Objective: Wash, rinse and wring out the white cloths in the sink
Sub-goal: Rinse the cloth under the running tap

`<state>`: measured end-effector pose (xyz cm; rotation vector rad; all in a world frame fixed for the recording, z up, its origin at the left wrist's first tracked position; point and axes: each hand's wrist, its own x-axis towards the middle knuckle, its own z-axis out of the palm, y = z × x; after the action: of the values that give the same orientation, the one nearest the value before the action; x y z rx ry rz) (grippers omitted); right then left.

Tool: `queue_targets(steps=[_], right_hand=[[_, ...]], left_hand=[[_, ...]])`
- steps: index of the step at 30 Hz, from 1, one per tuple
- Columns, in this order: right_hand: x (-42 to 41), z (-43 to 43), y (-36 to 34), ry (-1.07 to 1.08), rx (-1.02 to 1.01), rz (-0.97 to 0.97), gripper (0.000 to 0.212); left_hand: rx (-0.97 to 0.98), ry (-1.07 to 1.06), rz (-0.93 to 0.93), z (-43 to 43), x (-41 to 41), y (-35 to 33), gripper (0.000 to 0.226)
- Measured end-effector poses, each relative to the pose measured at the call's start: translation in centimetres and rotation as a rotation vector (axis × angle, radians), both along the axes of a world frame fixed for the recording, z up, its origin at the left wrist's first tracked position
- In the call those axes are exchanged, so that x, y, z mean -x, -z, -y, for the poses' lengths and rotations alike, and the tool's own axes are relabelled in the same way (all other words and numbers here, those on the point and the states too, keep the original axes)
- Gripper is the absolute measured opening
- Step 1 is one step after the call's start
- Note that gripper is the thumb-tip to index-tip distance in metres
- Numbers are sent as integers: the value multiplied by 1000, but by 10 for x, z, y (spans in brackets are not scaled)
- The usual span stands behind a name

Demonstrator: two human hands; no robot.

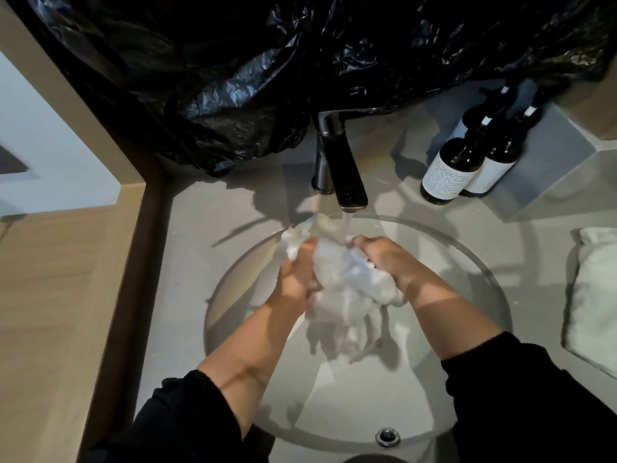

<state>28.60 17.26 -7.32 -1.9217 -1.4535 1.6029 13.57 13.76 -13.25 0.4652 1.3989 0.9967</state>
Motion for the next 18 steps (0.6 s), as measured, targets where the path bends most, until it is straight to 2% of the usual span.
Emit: queue_targets(steps=[2, 5, 7, 8, 10, 11, 12, 13, 16, 18], right_hand=[[-8, -4, 2, -11, -70, 88, 28], [-6, 12, -1, -235, -6, -50, 50], [-3, 25, 5, -445, -144, 138, 74], [-7, 26, 10, -462, -208, 226, 72], [-14, 25, 2, -417, -278, 317, 36], [-19, 25, -5, -415, -296, 353, 26], [-25, 27, -10, -420, -331, 365, 25], [-30, 29, -16, -418, -348, 341, 24], [-46, 38, -32, -368, -337, 187, 22], [-56, 44, -48, -282, -277, 3, 16]], left_hand=[[-18, 32, -42, 3, 5, -3, 43], [64, 54, -122, 5, 1, -1, 47], [50, 100, -137, 5, -4, -3, 47], [41, 134, -143, 6, -4, -6, 49], [86, 211, -133, 8, 0, -15, 65], [82, 263, -114, 10, 3, -22, 68], [44, 328, -65, 12, 7, -28, 62], [10, 397, -2, 14, 10, -33, 58], [-95, 637, 117, 19, 27, -44, 64], [-197, 744, 122, 23, 35, -52, 49]])
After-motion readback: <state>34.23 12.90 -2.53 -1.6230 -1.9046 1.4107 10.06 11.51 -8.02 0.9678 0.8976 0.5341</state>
